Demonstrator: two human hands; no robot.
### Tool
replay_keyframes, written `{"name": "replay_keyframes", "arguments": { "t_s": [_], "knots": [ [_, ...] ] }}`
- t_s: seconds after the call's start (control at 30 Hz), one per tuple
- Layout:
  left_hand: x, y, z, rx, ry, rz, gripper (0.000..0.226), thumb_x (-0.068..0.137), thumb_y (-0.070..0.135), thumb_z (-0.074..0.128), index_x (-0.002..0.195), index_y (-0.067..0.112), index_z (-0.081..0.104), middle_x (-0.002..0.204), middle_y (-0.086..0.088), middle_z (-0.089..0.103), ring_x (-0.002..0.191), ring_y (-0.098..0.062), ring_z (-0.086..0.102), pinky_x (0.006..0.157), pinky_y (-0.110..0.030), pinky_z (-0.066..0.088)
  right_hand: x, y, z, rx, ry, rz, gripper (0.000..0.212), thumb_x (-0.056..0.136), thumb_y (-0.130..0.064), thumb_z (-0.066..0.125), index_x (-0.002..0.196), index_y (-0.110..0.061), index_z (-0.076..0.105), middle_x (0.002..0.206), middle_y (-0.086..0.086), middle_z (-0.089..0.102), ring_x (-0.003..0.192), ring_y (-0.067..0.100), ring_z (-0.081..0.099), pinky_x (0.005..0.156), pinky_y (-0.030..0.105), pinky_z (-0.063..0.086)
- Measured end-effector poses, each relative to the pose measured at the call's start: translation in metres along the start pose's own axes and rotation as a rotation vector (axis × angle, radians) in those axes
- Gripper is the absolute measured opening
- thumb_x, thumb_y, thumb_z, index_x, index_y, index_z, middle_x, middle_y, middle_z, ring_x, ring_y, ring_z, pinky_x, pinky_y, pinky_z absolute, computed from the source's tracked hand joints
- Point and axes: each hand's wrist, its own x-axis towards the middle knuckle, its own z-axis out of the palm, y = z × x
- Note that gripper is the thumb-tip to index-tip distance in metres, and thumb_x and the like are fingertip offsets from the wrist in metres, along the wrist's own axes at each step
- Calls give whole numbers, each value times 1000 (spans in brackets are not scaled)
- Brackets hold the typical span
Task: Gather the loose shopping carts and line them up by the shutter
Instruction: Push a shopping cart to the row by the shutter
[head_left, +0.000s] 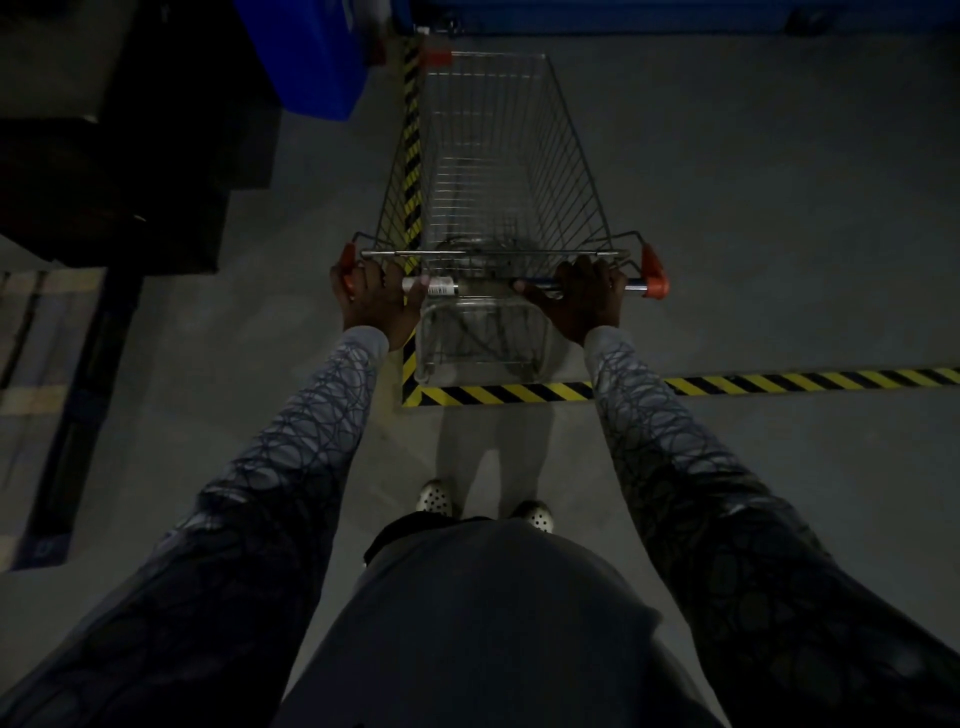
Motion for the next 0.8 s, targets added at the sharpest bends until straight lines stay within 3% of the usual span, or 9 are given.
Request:
{"name": "replay_keyframes", "arguments": {
  "t_s": [0.2, 0.37, 0.6, 0.8],
  "knots": [
    [-8, 6, -9, -13, 49, 15, 62, 101, 59, 30, 129, 9, 55, 137, -19, 49, 146, -31, 18, 119, -59, 3, -1, 1, -1, 0, -7, -4, 118, 67, -101, -1, 119, -19, 66, 126, 8, 60, 127, 35, 49, 108, 53, 33],
    [-10, 7, -14, -33, 28, 15, 59, 103, 56, 32, 128, 7, 55, 138, -20, 47, 146, -29, 16, 120, -56, -2, -2, -2, -2, -48, -8, -7, 108, 72, -99, 7, 114, -19, 66, 123, 7, 61, 123, 35, 52, 107, 54, 35],
    [-9, 2, -4, -42, 221, 70, 57, 100, 54, 39, 110, 2, 61, 114, -23, 58, 129, -28, 28, 116, -62, 14, -3, -2, -2, -12, -14, -5, 112, 69, -100, 3, 112, -18, 66, 124, 10, 60, 125, 36, 50, 109, 55, 32],
    [-11, 1, -4, 15, 177, 52, 61, 101, 58, 30, 112, 6, 61, 119, -17, 56, 137, -27, 25, 118, -58, 9, -5, -2, -2, 10, -8, -5, 109, 71, -99, 10, 114, -16, 66, 126, 11, 59, 127, 36, 48, 109, 55, 32]
  ]
}}
